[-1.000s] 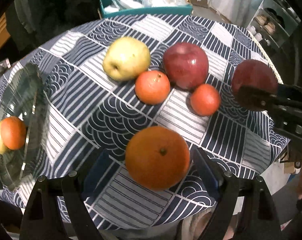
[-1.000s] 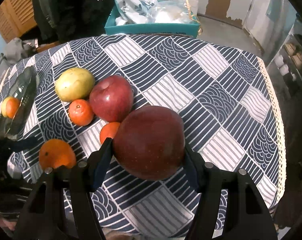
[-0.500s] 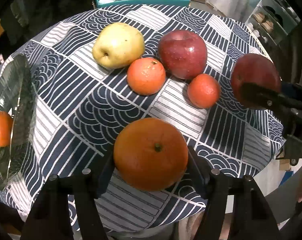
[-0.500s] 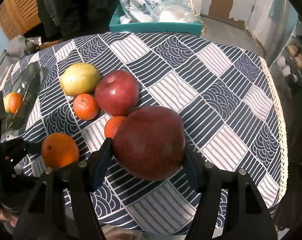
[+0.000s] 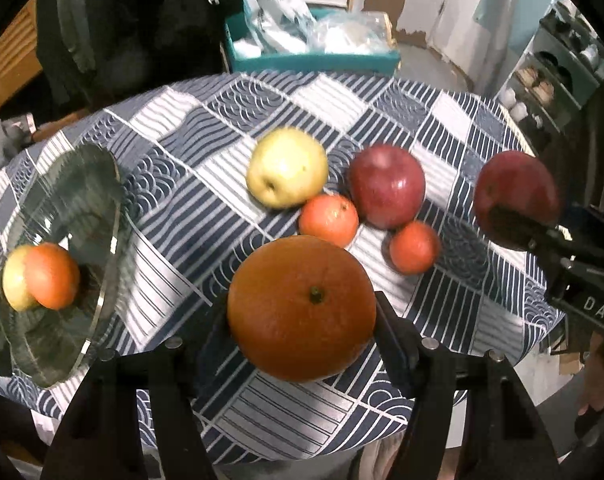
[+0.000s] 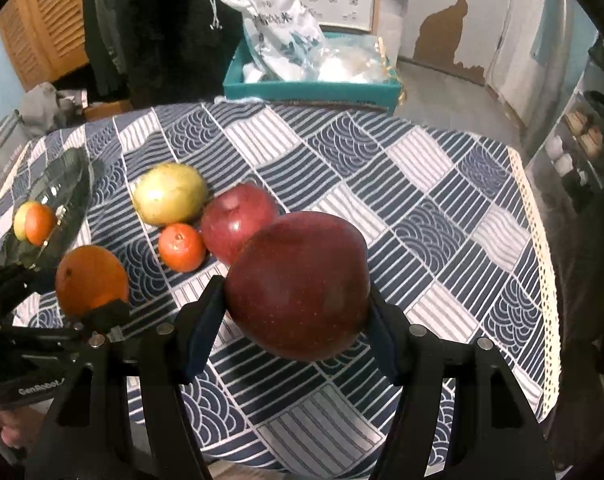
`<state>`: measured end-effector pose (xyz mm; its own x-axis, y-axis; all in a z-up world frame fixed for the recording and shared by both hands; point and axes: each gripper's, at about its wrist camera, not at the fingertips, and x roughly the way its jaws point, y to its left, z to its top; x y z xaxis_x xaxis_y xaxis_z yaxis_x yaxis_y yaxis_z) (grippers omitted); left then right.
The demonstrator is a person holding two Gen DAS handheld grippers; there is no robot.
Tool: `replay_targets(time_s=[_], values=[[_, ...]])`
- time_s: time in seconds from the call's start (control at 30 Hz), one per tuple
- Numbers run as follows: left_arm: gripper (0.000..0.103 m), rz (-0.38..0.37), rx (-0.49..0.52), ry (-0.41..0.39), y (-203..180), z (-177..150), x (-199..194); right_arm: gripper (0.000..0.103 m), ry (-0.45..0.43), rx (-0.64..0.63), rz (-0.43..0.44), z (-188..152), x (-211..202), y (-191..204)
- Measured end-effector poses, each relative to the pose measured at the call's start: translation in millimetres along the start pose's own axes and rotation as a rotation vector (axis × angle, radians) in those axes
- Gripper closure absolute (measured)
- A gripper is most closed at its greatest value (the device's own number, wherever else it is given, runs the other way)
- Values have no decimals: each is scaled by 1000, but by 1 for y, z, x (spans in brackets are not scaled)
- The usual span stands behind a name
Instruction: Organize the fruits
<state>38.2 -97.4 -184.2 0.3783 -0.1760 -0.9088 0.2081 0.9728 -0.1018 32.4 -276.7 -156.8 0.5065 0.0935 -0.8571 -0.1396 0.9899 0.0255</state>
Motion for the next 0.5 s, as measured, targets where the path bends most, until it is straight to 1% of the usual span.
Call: replay_targets(time_s=[0.17, 0.27, 0.5], values=[[34, 6, 4, -54, 2, 12, -16, 37, -47, -16, -4, 7, -13, 5], [34, 25, 12, -98, 4, 18, -29, 37, -78, -24, 0, 13, -22, 8], [34, 44, 5, -155, 11, 22, -54, 37, -139, -47, -2, 22, -40, 17]])
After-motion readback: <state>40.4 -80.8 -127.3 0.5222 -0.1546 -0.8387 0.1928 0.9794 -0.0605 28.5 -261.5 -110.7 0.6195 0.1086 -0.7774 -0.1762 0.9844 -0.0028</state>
